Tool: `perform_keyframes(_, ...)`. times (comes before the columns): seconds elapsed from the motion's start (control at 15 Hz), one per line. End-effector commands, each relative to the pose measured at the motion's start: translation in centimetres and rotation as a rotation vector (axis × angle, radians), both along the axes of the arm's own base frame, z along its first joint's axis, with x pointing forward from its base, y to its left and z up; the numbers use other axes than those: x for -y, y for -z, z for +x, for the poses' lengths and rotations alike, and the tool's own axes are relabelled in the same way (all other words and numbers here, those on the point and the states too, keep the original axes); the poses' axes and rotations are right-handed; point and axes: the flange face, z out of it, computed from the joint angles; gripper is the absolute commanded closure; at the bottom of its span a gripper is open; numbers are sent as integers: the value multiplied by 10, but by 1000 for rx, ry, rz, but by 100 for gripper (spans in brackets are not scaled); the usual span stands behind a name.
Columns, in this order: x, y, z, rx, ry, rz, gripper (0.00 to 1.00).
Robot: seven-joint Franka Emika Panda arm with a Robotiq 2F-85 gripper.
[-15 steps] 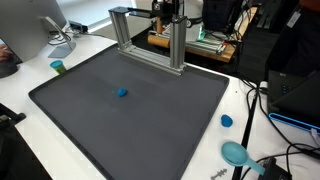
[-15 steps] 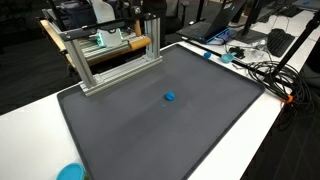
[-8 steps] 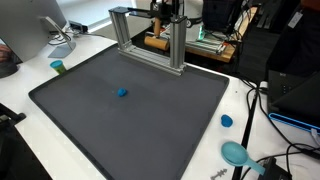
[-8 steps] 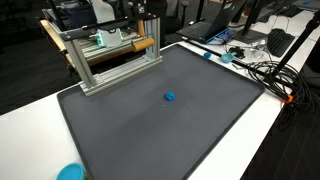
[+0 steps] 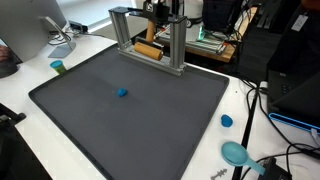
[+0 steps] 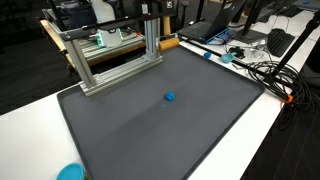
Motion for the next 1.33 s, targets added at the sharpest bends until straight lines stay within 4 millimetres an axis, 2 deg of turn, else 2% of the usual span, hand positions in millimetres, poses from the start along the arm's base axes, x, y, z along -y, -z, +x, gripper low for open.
perform_keyframes(0.0,4,-2,73,-51,110,-44,79)
perform_keyframes(0.07,7,2,87,-93,131,-43,79)
perform_keyframes(0.13,3,5,51,-49,78,-26,54)
perform_keyframes(0.33,9,15,83,-101,109,-22,54)
perform_keyframes(0.67,8,14,87,-103,116,-20,54)
perform_keyframes(0.73,11,12,91,-91,133,-5,79)
perform_keyframes(1.07,73,10,134,-96,270,61,79)
perform_keyframes(1.27,89,21,165,-108,321,65,79)
